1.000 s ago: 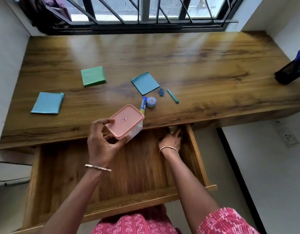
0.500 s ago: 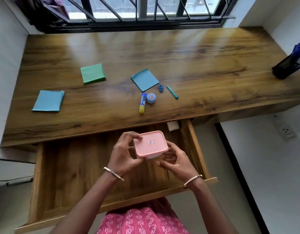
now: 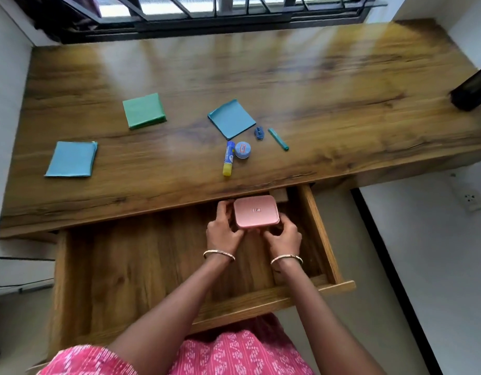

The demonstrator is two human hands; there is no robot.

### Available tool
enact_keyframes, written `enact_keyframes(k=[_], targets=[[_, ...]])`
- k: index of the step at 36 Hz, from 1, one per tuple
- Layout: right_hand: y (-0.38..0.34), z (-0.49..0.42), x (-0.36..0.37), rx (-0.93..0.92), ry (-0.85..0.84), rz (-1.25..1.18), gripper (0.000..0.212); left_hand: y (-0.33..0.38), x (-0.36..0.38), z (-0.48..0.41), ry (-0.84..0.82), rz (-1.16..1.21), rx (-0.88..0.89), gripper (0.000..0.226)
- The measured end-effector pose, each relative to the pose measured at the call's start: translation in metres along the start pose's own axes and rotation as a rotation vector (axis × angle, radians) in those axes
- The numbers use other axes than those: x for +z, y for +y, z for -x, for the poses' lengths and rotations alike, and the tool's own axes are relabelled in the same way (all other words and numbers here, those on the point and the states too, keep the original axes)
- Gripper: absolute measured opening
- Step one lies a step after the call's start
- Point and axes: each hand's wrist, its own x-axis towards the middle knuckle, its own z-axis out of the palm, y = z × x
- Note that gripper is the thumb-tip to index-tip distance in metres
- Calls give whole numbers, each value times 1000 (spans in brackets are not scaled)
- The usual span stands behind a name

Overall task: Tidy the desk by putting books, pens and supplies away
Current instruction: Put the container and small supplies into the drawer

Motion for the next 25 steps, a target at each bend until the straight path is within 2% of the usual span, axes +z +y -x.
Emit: enact_keyframes(k=[4, 9, 17, 22, 25], targets=[[-8, -17, 9, 21, 7, 27, 46, 7, 12, -7, 77, -44, -168, 60], [-18, -39, 14, 34, 28, 20, 33, 19, 20, -25, 57, -43, -271, 39], [-24, -60, 15, 88, 18, 26, 27, 26, 29, -51, 37, -135, -319, 50], [-26, -62, 11, 115, 38, 27, 30, 34, 31, -55, 13, -244, -380, 34], [-26, -59, 7, 137, 58, 3, 28, 38, 33, -54, 16, -260, -388, 34]])
